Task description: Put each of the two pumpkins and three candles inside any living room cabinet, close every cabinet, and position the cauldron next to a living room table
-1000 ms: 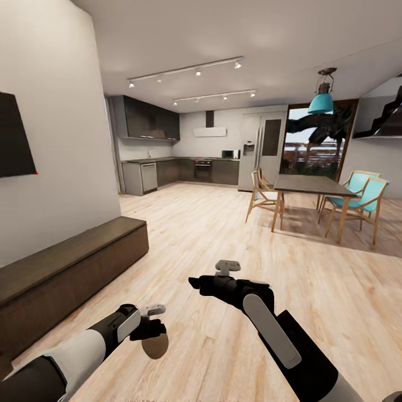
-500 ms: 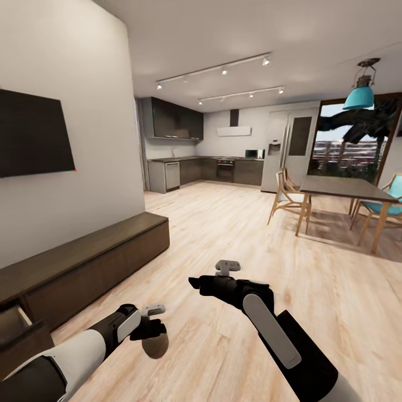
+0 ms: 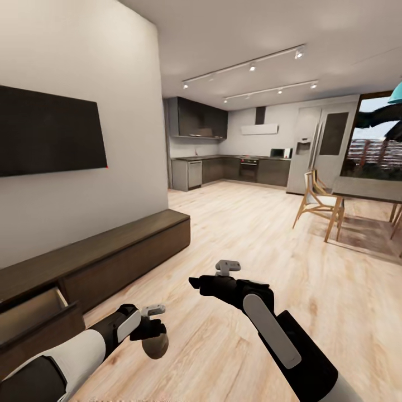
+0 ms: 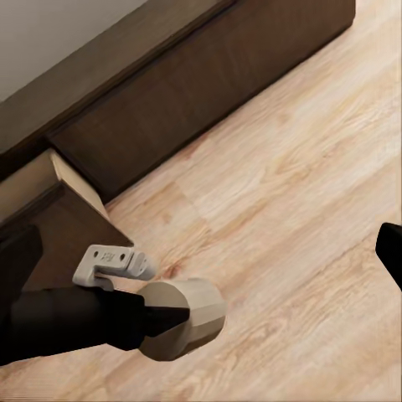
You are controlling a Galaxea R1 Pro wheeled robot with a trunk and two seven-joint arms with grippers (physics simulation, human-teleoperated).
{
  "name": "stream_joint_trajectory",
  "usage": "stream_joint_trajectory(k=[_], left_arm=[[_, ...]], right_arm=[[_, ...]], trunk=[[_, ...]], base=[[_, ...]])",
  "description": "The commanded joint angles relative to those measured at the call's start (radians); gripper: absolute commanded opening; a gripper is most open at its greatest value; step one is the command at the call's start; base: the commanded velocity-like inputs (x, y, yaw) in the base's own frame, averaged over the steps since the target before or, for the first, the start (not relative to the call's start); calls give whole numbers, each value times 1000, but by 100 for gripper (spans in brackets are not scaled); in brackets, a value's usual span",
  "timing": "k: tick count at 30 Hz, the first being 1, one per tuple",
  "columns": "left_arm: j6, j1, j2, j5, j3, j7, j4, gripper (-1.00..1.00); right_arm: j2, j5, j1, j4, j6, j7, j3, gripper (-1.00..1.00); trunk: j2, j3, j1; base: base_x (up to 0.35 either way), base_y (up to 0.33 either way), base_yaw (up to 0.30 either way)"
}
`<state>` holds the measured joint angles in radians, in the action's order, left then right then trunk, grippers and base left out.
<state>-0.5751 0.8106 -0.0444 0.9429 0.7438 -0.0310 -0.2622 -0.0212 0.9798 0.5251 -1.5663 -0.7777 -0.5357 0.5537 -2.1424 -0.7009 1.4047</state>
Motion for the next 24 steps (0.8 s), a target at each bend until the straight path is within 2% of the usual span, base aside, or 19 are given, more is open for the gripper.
stream_joint_trajectory(k=[1, 6, 24], left_arm=[[-3, 1, -1, 7, 5, -4, -3, -100], [-3, 1, -1, 7, 5, -5, -4, -100], [-6, 1, -5, 17, 0, 0, -9, -100]], right_arm=[[-1, 10, 1, -1, 0, -10, 2, 100], [-1, 10, 1, -1, 0, -10, 2, 100], [-2, 10, 1, 0, 0, -11, 1, 100]], trunk=[[-1, -2, 0], [-1, -4, 0], [125, 44, -69]], base=[[0, 0, 278], [0, 0, 278], [0, 0, 278]])
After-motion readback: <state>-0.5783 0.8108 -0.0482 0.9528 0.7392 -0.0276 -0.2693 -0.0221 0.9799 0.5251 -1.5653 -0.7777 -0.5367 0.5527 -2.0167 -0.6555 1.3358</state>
